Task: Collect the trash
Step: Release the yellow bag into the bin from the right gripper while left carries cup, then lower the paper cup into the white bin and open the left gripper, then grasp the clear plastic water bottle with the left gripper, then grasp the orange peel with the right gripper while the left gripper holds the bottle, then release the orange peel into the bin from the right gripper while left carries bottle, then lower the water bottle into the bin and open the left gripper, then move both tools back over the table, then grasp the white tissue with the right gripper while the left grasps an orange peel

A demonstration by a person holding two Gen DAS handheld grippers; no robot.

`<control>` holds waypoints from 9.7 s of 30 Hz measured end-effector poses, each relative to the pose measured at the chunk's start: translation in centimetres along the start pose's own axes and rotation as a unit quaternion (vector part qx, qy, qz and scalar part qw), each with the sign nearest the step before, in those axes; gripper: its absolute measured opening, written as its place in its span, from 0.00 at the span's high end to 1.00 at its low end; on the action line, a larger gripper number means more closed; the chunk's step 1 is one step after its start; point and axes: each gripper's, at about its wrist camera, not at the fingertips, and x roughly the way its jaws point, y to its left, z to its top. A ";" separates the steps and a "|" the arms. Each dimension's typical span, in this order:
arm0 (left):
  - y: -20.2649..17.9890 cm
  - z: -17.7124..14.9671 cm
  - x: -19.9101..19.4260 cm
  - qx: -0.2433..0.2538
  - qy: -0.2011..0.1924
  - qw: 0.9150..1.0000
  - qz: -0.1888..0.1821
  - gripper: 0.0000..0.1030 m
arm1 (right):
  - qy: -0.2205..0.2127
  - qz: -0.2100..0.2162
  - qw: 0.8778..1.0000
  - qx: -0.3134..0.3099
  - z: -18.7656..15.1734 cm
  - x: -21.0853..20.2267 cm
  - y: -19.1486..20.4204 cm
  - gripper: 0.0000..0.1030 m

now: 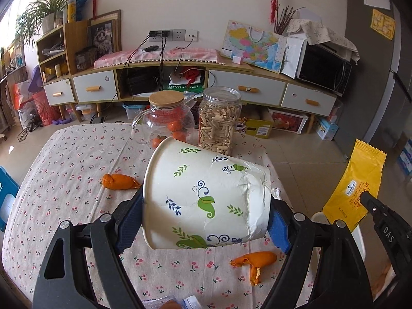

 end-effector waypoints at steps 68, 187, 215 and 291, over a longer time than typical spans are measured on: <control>-5.4 -7.9 1.3 0.202 0.084 0.976 0.016 0.09 | 0.000 -0.081 0.993 -0.081 -2.4 -2.2 1.6 0.07; -7.7 -4.8 1.8 -0.003 -0.010 1.000 -0.017 0.35 | 0.035 -0.085 0.996 0.022 -1.7 3.2 -6.4 0.81; -24.7 -6.1 4.9 0.059 0.086 0.975 -0.194 0.34 | -0.036 -0.292 0.941 0.169 -0.4 -2.0 -21.1 0.07; 15.2 0.9 9.5 -0.127 0.080 0.982 0.111 0.13 | 0.175 -0.018 0.984 -0.007 -3.7 16.1 9.6 0.67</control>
